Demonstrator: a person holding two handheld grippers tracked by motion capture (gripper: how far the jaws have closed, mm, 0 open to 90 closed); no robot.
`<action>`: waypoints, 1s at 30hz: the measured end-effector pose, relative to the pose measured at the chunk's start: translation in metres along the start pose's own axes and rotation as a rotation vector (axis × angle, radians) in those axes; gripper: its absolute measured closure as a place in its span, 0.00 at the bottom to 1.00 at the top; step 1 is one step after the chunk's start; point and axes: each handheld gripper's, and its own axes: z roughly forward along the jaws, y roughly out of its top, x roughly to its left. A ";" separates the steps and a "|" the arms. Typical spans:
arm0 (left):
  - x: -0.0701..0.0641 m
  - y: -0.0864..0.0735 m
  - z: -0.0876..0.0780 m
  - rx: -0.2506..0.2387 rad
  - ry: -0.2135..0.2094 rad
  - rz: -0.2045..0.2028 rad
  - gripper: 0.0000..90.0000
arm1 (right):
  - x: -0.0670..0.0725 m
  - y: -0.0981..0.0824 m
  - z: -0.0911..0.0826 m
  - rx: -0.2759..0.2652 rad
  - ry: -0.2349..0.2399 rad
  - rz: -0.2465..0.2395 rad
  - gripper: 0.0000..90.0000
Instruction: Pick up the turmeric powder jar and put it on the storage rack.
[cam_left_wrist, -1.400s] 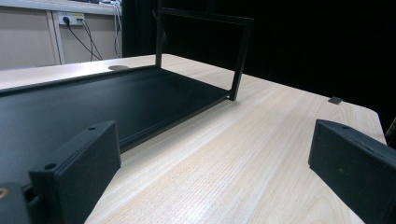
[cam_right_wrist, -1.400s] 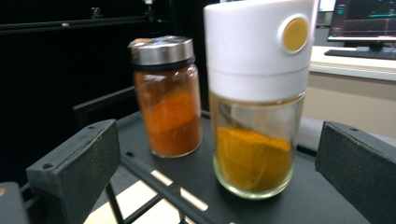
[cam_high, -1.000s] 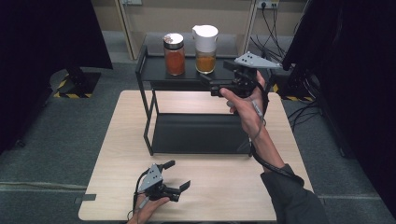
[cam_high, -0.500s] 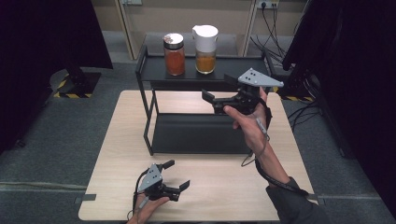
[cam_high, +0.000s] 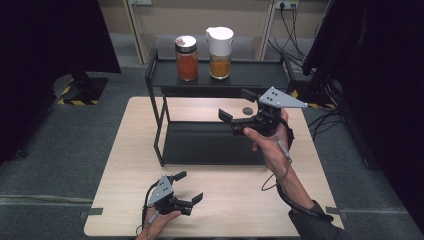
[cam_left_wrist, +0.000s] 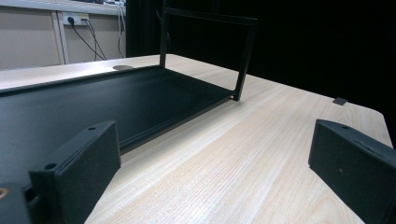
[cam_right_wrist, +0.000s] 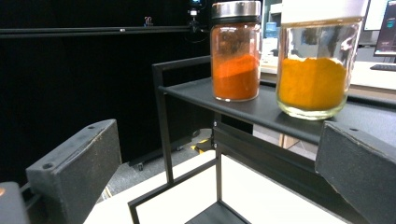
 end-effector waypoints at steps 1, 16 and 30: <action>0.000 0.000 0.000 0.000 0.001 -0.001 0.02 | 0.000 -0.002 -0.001 -0.001 0.003 0.000 0.01; 0.000 0.000 0.000 0.001 0.003 -0.001 0.02 | 0.001 -0.040 -0.009 -0.011 0.038 0.040 0.01; 0.000 0.000 0.000 0.000 0.005 0.000 0.02 | 0.013 -0.070 -0.017 -0.017 0.037 0.020 0.01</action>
